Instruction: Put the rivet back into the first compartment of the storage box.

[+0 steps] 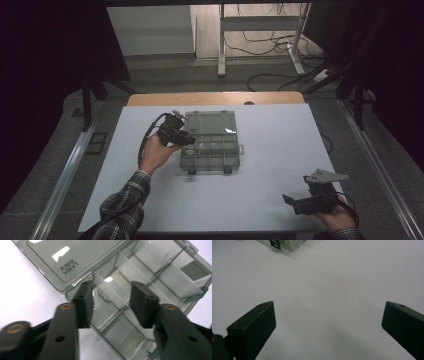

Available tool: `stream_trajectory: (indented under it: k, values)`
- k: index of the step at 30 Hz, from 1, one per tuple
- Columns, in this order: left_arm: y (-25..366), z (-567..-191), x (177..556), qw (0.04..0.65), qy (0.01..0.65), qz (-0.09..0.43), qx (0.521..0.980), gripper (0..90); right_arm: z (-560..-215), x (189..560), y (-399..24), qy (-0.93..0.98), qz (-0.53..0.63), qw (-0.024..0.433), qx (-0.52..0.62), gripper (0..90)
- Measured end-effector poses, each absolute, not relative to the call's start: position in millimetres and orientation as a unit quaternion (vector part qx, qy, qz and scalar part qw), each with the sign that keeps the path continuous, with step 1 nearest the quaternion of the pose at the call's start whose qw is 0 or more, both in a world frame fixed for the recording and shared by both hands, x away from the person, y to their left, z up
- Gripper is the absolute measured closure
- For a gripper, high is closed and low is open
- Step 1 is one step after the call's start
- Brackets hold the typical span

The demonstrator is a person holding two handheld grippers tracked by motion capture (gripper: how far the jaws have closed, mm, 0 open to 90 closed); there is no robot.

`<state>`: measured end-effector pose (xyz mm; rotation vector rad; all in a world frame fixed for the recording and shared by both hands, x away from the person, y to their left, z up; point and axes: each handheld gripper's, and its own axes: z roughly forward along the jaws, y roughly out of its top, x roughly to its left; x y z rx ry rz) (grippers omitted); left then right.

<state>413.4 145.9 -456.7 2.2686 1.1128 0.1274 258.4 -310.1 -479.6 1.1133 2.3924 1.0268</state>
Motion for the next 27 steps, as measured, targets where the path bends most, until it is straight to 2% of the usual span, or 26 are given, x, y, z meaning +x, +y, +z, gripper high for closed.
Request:
stream_trajectory:
  k: [12, 27]
  values:
    - [155.8, -453.0, 399.1, 0.328, 0.409, 0.049, 0.850, 17.0, -479.2, 258.3, -309.8, 0.834, 0.358, 0.156, 0.389, 0.0]
    - [163.3, -453.2, 373.8, 0.356, 0.386, 0.067, 0.848, 2.4, -478.8, 258.1, -309.3, 0.833, 0.359, 0.157, 0.390, 0.0]
